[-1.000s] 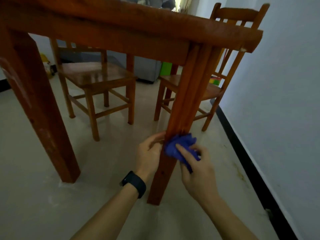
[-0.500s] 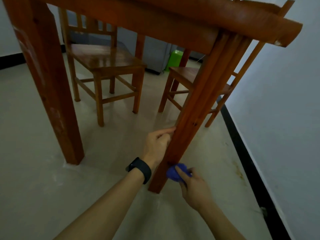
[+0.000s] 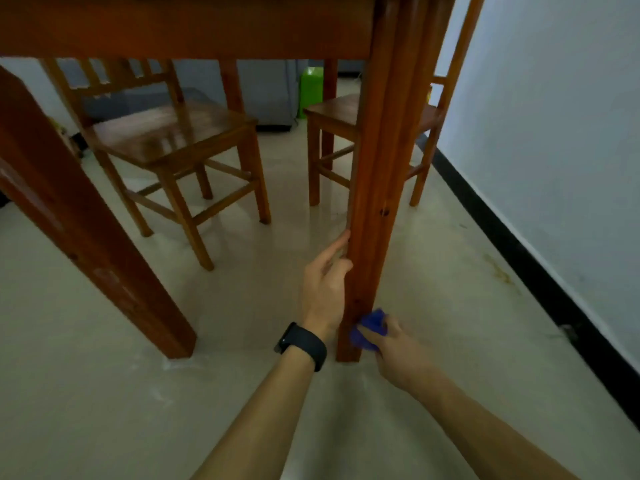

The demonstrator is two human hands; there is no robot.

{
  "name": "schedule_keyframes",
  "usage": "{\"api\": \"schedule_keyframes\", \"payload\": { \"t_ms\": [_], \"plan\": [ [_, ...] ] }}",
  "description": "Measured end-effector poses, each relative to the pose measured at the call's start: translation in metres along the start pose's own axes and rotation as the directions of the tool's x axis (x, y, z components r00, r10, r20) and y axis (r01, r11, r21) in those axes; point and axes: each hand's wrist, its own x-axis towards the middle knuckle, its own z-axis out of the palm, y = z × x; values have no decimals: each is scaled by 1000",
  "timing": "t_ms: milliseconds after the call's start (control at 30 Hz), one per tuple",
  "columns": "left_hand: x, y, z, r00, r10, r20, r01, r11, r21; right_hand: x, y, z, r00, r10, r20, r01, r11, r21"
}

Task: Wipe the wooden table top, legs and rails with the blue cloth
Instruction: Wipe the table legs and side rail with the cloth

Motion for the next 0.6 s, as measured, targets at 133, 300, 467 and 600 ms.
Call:
{"api": "schedule_keyframes", "payload": {
  "t_ms": [133, 300, 467, 600],
  "plan": [
    [2, 0, -12, 997, 57, 61, -63, 993, 102, -19, 6, -1, 987, 156, -28, -150, 976, 157],
    [9, 0, -4, 993, 115, 35, -119, 979, 164, -21, -12, -102, 715, 122, -688, 143, 938, 315],
    [6, 14, 6, 991, 131, 42, -136, 980, 144, -5, -42, -212, 337, 36, -941, 369, 914, 167],
    [3, 22, 8, 998, 65, -20, -60, 982, 178, 19, -35, -173, 569, -17, -822, 253, 955, 156]
  ]
}}
